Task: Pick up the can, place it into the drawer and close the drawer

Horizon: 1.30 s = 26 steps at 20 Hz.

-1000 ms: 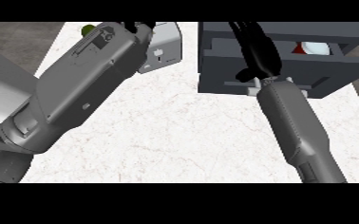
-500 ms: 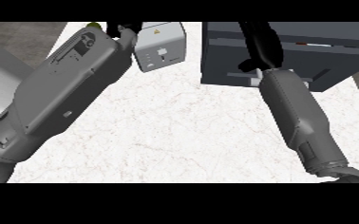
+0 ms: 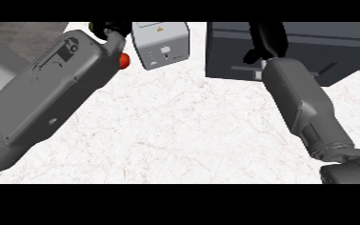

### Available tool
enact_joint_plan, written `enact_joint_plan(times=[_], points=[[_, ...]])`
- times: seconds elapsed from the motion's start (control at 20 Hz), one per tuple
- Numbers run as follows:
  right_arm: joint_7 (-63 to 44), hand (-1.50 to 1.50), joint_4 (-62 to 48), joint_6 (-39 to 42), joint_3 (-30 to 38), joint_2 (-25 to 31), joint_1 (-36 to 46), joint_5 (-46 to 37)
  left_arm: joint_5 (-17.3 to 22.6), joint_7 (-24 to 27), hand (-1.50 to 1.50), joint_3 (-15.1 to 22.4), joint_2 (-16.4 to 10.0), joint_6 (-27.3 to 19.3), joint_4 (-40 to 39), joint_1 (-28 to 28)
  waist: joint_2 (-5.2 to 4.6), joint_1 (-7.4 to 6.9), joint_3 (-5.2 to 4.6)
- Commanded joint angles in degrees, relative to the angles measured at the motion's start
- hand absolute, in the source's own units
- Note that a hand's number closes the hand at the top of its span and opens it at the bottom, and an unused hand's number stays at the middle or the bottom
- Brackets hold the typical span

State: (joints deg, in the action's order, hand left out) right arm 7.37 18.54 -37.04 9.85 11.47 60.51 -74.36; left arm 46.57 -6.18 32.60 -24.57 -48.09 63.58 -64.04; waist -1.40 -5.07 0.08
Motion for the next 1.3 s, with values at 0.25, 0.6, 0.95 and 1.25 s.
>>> enact_joint_plan(times=[0.25,0.6,0.95,1.25], points=[[-1.58,-1.5,-5.08,-0.9,2.05,3.37,7.53,-0.06,-0.72,-2.28,-1.5,-1.23,-2.02,0.61,2.87,-0.83,-0.83,-1.52,0.07],[5.65,-1.5,-7.51,5.22,5.69,1.93,9.77,4.57,-1.92,-2.86,-1.5,0.27,-1.35,-0.26,5.27,0.95,-1.01,-1.69,0.2],[13.34,-1.5,-6.76,12.44,20.38,-1.25,10.91,20.38,-1.59,-3.44,-1.5,-0.5,-2.81,-0.07,6.31,2.52,-0.65,-1.46,0.39],[16.85,-1.5,-7.01,15.92,24.57,1.23,11.36,24.25,-2.0,-4.55,-1.5,-0.49,-4.14,-0.26,10.27,3.64,-0.38,-1.81,0.16]])
